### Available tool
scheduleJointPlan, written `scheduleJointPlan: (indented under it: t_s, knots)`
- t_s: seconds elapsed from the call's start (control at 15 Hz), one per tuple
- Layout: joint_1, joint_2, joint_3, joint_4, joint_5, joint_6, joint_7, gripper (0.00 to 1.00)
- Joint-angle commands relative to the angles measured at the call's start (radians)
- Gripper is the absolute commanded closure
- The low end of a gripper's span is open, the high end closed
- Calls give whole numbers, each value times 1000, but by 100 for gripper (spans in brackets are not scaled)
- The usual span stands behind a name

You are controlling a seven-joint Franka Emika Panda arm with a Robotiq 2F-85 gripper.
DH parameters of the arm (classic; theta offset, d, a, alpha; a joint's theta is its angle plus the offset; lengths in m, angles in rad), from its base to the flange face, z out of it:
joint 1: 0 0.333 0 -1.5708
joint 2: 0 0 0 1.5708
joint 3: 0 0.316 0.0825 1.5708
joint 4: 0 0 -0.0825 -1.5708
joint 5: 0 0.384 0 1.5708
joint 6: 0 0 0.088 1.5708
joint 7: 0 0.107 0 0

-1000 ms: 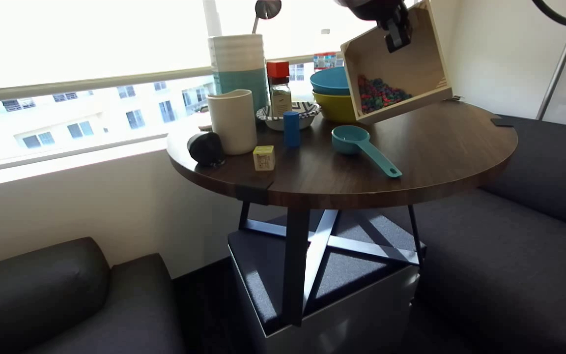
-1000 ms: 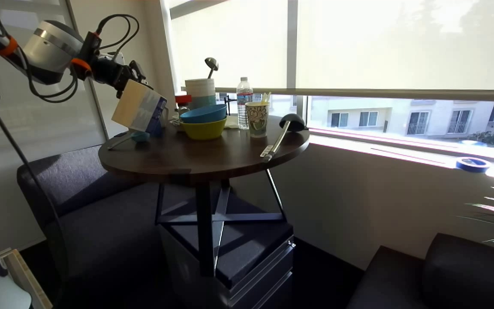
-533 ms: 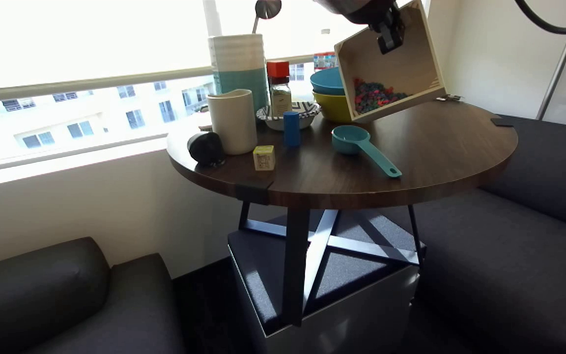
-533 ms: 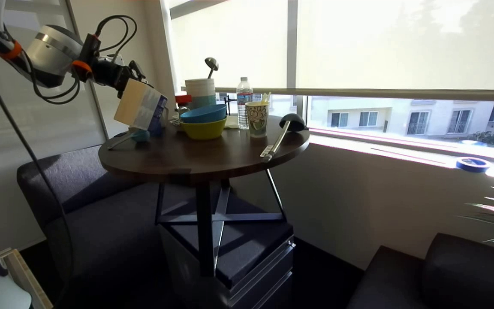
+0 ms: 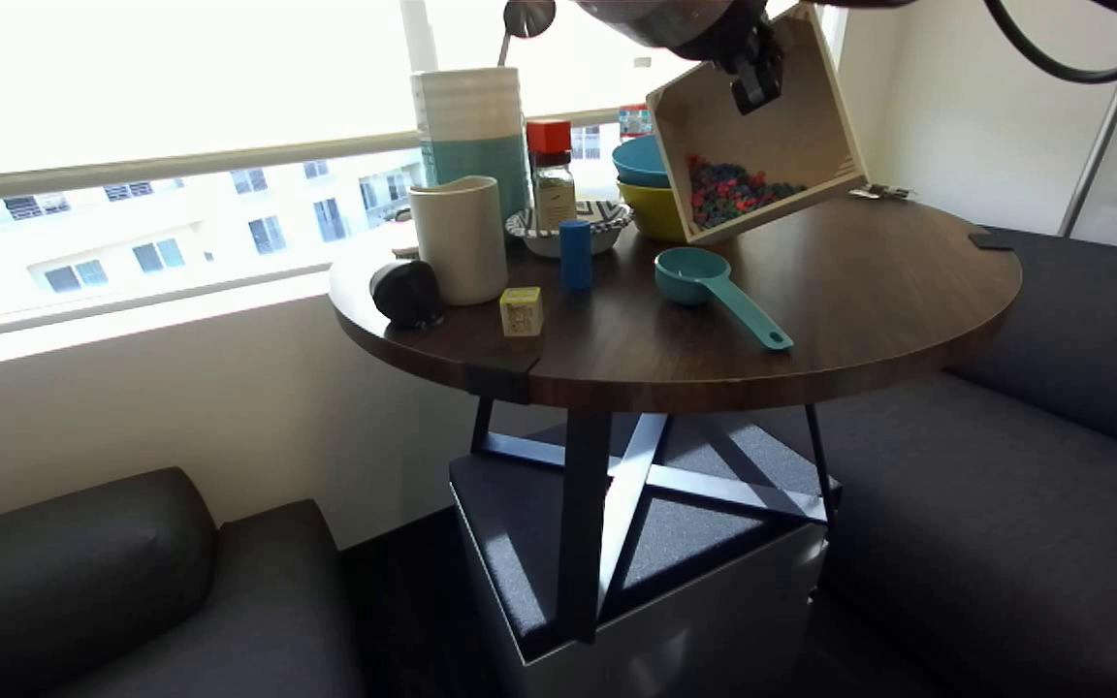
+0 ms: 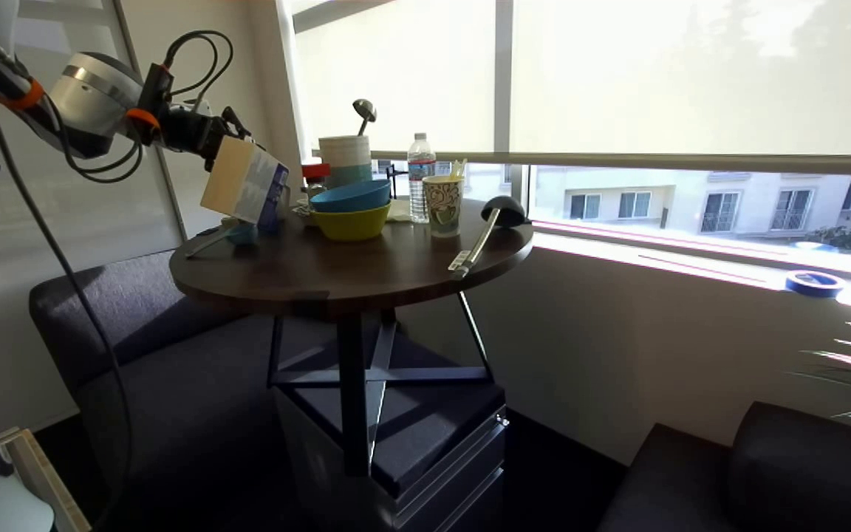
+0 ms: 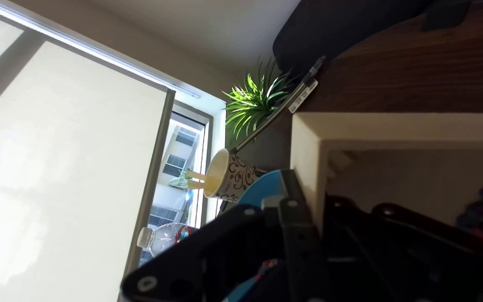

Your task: Pick up the square wooden box and pour some of the substance into the blue measuring spoon on the table, put the square wooden box on the table

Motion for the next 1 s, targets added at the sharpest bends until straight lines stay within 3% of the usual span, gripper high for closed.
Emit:
scheduleJointPlan:
  t_s: [0.0,0.93]
  knots:
    - [19,34,10,31,-58,-51,-4,98]
    - [44,61,25,15,-142,-104,-25,98]
